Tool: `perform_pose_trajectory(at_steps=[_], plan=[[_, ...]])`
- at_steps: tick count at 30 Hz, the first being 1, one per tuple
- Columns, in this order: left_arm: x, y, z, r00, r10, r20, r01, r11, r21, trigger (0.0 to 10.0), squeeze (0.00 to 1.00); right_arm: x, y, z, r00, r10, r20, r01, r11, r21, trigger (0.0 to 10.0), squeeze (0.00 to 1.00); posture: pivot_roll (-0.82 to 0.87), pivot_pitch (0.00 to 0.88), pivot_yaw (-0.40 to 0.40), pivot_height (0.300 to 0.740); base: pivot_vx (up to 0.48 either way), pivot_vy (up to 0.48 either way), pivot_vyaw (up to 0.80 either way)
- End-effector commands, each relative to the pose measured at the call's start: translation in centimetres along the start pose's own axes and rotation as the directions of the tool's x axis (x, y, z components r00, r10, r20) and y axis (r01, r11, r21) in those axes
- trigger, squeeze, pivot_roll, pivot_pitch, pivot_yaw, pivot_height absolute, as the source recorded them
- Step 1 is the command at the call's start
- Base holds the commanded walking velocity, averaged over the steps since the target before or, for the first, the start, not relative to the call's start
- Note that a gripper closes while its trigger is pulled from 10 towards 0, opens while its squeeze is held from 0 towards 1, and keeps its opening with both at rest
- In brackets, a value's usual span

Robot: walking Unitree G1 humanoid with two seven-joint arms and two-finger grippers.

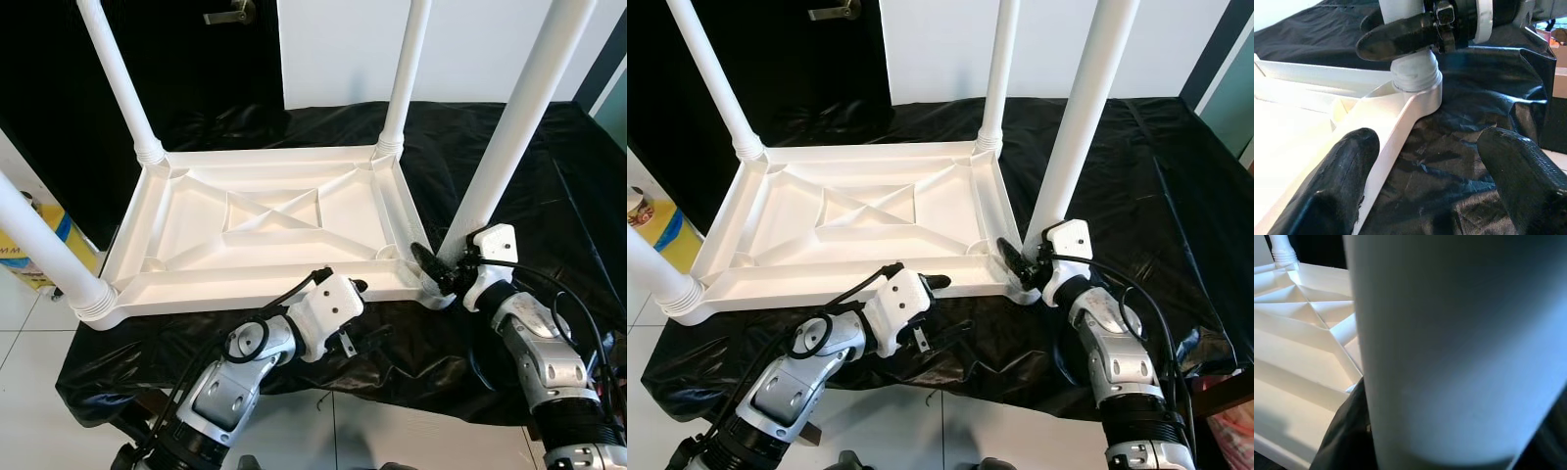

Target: Building children table

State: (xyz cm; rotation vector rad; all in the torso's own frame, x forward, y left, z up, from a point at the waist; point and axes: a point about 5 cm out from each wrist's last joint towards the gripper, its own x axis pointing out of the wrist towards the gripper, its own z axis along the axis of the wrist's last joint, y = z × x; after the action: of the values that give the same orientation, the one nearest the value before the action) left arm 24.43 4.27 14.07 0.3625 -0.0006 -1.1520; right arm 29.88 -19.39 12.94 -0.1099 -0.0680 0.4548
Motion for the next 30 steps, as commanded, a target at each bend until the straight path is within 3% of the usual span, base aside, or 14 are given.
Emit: perform_pose_trajectory(at_steps=[1, 13, 23, 24, 30], plan=[[-0.2, -0.2, -0.2, 1.0, 0.0, -0.008, 0.0, 1.0, -0.014, 10.0, 0.0, -0.3, 0.8, -1.6, 0.998, 0.009, -0.062, -0.006, 0.999, 0.041, 10.0, 0.0, 0.06, 0.029, -0.018, 0.74, 0.0, 0.0, 0.0], [-0.1, 0.1, -0.2, 1.0, 0.002, -0.007, -0.002, 1.0, -0.012, 10.0, 0.0, -0.5, 0.0, -2.1, 0.978, -0.187, -0.093, 0.189, 0.982, 0.014, 10.0, 0.0, 0.04, 0.029, -0.015, 0.74, 0.0, 0.0, 0.0], [-0.2, 0.3, -0.2, 1.0, 0.01, -0.01, -0.01, 1.0, -0.011, 10.0, 0.0, -0.9, 1.4, -2.9, 0.937, -0.328, -0.124, 0.335, 0.941, 0.039, 10.0, 0.0, 0.03, 0.041, -0.011, 0.74, 0.0, 0.0, 0.0], [-0.2, 0.4, -0.2, 1.0, 0.015, -0.009, -0.015, 1.0, -0.017, 10.0, 0.0, -0.8, 2.4, -3.1, 0.924, -0.36, -0.131, 0.371, 0.926, 0.072, 10.0, 0.0, 0.03, 0.042, -0.01, 0.74, 0.0, 0.0, 0.0], [-0.2, 0.4, -0.2, 1.0, 0.017, -0.008, -0.018, 1.0, -0.019, 10.0, 0.0, -0.6, 3.4, -3.2, 0.918, -0.375, -0.132, 0.388, 0.918, 0.088, 10.0, 0.0, 0.02, 0.045, -0.011, 0.74, 0.0, 0.0, 0.0]])
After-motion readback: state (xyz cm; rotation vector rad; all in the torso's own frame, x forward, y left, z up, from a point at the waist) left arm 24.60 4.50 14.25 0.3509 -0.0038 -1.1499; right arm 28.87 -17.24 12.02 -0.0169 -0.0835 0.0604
